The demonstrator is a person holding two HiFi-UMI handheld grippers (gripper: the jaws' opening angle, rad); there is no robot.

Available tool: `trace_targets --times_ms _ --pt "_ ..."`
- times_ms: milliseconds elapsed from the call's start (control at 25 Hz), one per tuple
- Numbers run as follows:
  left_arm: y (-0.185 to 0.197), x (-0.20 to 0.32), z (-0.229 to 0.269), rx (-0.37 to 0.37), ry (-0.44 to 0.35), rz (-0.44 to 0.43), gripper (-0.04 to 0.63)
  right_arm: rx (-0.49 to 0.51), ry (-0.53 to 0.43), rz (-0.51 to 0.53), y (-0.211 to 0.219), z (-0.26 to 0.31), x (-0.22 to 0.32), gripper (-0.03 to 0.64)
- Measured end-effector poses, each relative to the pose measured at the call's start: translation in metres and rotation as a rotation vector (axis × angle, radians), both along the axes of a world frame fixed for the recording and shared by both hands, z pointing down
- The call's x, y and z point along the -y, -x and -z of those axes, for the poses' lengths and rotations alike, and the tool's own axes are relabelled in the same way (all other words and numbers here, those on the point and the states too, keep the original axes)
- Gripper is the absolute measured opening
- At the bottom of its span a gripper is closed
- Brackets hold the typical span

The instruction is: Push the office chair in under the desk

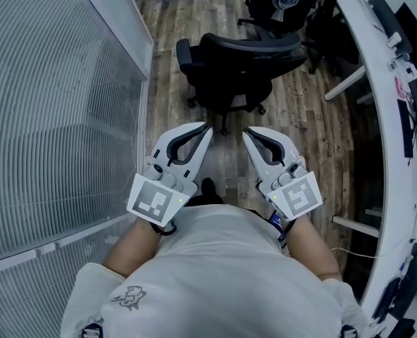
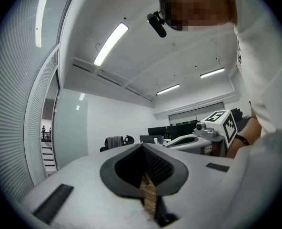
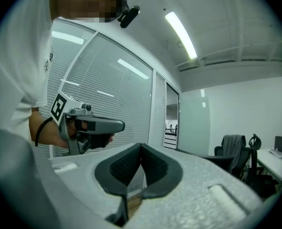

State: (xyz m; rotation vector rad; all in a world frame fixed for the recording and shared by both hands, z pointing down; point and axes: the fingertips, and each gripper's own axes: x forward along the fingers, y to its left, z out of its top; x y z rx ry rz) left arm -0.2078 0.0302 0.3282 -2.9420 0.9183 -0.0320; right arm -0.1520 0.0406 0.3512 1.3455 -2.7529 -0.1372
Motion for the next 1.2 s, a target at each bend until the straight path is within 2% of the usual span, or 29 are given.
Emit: trace_targets --times_ms 200,360,520,640,840,1000,1120,1200 --pt "0.013 0.04 0.007 -0.004 0.007 -0.024 -0.002 -0.007 0.016 -0.009 0.015 0.006 0.036 0.003" --pt "0.005 0.063 0.002 -0.006 0.025 -0.031 -0.002 -0.011 0.037 -0.006 0.009 0.005 0.056 0.003" --pt "-0.009 0.083 -0.009 0.012 0.028 -0.037 -0.002 -0.01 0.055 -0.008 -0.009 -0.008 0.078 0.003" --pt "-0.019 0.101 -0.019 0.01 0.041 -0.012 -0.002 -0.01 0.027 0.01 -0.025 -0.018 0.099 0.003" --pt "-0.048 0.132 -0.025 0.023 0.054 0.031 -0.002 -0.001 0.066 0.054 -0.056 -0.021 0.131 0.003" --pt "-0.074 0.161 -0.023 0.019 0.048 0.066 -0.002 -0.011 0.048 0.076 -0.091 -0.02 0.162 0.003" --pt "-0.096 0.178 -0.023 0.085 -0.002 0.073 -0.001 -0.02 0.042 0.095 -0.12 -0.017 0.182 0.003" --pt "-0.109 0.187 -0.025 0.182 -0.096 0.058 0.002 -0.031 0.045 0.108 -0.136 -0.018 0.193 0.005"
